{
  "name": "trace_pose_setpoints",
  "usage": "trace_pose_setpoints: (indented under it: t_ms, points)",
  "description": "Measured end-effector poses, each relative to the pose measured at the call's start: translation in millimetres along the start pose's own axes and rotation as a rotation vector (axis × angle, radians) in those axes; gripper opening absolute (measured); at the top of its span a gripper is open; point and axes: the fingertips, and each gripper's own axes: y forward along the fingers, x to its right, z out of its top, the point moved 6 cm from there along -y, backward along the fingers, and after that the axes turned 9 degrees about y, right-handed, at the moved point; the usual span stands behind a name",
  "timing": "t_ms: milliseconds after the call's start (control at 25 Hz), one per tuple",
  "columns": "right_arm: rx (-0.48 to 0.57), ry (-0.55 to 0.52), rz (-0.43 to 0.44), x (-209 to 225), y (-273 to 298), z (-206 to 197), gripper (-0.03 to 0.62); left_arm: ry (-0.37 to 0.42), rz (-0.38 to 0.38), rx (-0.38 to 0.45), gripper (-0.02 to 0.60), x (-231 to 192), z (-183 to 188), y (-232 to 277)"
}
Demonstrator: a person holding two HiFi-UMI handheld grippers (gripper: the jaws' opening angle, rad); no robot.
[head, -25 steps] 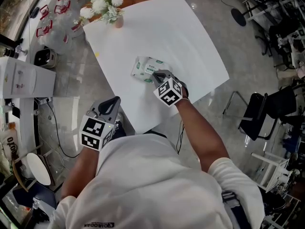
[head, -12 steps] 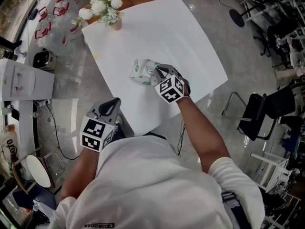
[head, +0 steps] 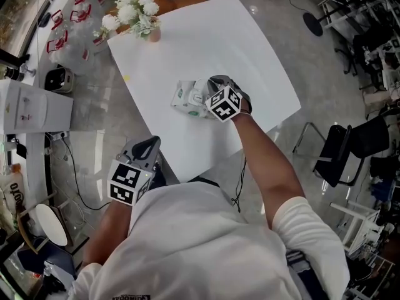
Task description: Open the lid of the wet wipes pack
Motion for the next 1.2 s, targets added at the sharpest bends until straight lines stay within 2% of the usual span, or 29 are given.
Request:
trace_pose_setpoints:
  t_ms: [480,880,1120,1200]
  points:
    - [-0.125,-0.032,0.117,-1.7,45.0,-18.8,0.029,-0.039,0.036,-0.020,0.008,-5.2,-7.9,-1.6]
    - [-0.171,0.000,0.231,-1.2,55.3,-22.2,0.006,-0.066,0.067,-0.027,0.008,-5.6,-18.0,-9.3]
    - [-0.157,-0.004,0.189,-0.5,52.3,-17.1,0.011,-0.061,0.069,-0.018,0.008,-8.2,-18.2,-15.0]
    - [-0.140,0.005,0.167,0.9,44.4,-13.6,0.041,-0.054,0.064,-0.012,0.008,-8.9,-16.6,-16.5]
